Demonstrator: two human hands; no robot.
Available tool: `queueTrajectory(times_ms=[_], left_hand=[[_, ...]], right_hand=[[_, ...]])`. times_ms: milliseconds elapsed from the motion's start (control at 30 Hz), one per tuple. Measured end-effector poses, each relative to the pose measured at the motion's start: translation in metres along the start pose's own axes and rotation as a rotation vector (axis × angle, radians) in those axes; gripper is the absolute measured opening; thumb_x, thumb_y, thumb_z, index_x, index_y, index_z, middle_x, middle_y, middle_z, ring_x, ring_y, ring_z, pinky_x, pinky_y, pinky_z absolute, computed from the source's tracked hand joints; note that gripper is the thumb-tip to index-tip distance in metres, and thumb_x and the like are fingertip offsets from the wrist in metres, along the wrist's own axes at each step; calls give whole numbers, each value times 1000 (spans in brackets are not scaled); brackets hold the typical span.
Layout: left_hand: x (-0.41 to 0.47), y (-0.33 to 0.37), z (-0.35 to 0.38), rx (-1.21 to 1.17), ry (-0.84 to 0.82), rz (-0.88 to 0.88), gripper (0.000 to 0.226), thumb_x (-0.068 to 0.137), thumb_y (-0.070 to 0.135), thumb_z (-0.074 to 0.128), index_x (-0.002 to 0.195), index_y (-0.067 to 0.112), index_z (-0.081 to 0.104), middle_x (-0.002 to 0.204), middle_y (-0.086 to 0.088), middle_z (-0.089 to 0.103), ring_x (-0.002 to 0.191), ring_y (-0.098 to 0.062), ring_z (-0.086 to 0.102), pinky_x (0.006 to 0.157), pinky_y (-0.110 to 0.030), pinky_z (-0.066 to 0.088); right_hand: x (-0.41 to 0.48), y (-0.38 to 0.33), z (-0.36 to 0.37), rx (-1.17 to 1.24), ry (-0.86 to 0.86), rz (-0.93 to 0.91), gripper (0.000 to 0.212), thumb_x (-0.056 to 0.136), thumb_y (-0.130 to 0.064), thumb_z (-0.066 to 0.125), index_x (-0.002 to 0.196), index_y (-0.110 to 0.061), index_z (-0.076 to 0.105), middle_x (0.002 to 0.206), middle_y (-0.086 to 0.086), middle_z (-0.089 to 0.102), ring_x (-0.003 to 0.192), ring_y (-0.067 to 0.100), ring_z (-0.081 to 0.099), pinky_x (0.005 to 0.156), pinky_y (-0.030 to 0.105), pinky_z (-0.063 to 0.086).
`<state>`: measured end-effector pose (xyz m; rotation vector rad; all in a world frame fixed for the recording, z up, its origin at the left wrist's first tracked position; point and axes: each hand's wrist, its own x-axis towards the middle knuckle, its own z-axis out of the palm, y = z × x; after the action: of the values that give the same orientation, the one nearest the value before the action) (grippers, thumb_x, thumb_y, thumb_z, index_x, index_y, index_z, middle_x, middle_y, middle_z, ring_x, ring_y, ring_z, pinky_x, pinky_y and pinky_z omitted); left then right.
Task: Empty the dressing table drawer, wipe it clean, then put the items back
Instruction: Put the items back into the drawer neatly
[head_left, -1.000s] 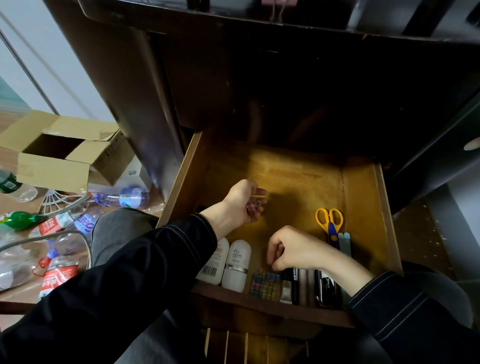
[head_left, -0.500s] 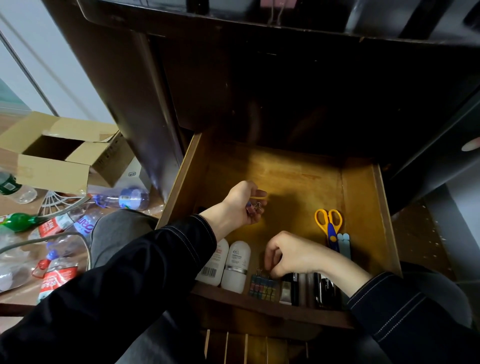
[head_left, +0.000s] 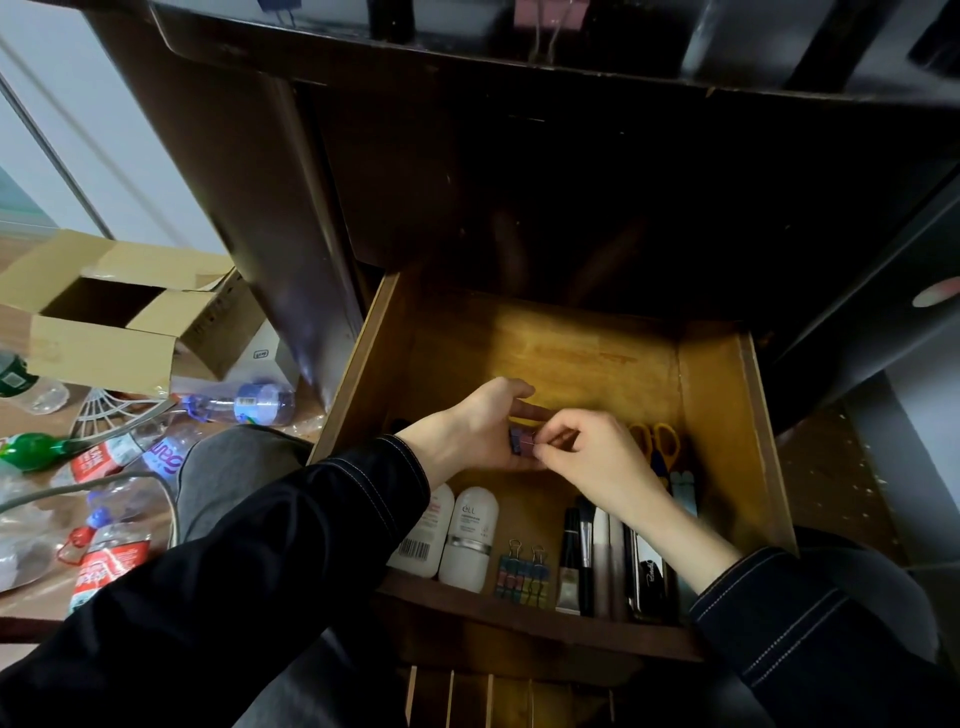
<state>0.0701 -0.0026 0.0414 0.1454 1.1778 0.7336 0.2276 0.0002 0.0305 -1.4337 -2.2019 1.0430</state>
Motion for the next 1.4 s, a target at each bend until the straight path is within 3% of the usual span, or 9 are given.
queueTrajectory(times_ms=[100, 200, 300, 433, 500, 933, 1400], left_hand=[[0, 1, -2, -14, 6, 17, 32, 102, 27, 42, 117, 2, 56, 120, -26, 55, 97, -36, 60, 78, -47, 56], [2, 1, -4, -23, 99, 100, 26, 98, 19, 45, 112, 1, 58, 109, -23, 55, 82, -32, 60, 69, -42, 57], [5, 6, -10, -70, 275, 203, 17, 95, 12, 46, 94, 4, 61, 98, -17, 56, 76, -29, 57, 57, -37, 55], [7, 9, -13, -82, 337, 225, 17, 94, 11, 47, 87, 6, 62, 93, -14, 58, 78, -28, 57, 63, -38, 53], [8, 8, -11, -57, 328, 203, 16, 93, 11, 48, 88, 6, 63, 92, -14, 59, 77, -28, 58, 63, -38, 54], [7, 7, -10, -42, 307, 212, 17, 93, 12, 48, 93, 6, 63, 92, -13, 60, 77, -27, 59, 62, -37, 53], [5, 7, -8, -52, 300, 206, 17, 93, 11, 46, 92, 5, 63, 93, -15, 61, 77, -28, 59, 64, -37, 53]], right_hand=[[1, 1, -1, 43, 7, -28, 7, 87, -20, 76, 86, -26, 77, 69, -24, 67, 68, -6, 61, 60, 13, 45], [0, -1, -3, 176, 36, -71, 9, 89, -16, 74, 88, -25, 77, 68, -29, 65, 61, -10, 57, 55, 7, 42], [1, 0, -5, 191, -2, -31, 10, 87, -20, 76, 83, -29, 77, 80, -20, 72, 73, -4, 63, 66, 15, 50], [1, 7, 7, 12, -345, 39, 7, 81, -14, 78, 77, -19, 80, 80, -10, 76, 80, 6, 71, 82, 40, 60], [0, 11, 13, -49, -440, 36, 4, 80, -14, 78, 79, -17, 81, 83, -6, 76, 85, 11, 71, 85, 44, 58], [-5, 13, 22, -168, -602, -15, 11, 84, -23, 74, 85, -14, 80, 89, 0, 76, 88, 21, 69, 84, 48, 56], [-9, 10, 26, -195, -638, -7, 18, 87, -24, 68, 93, -9, 77, 95, 11, 75, 92, 32, 68, 80, 51, 55]])
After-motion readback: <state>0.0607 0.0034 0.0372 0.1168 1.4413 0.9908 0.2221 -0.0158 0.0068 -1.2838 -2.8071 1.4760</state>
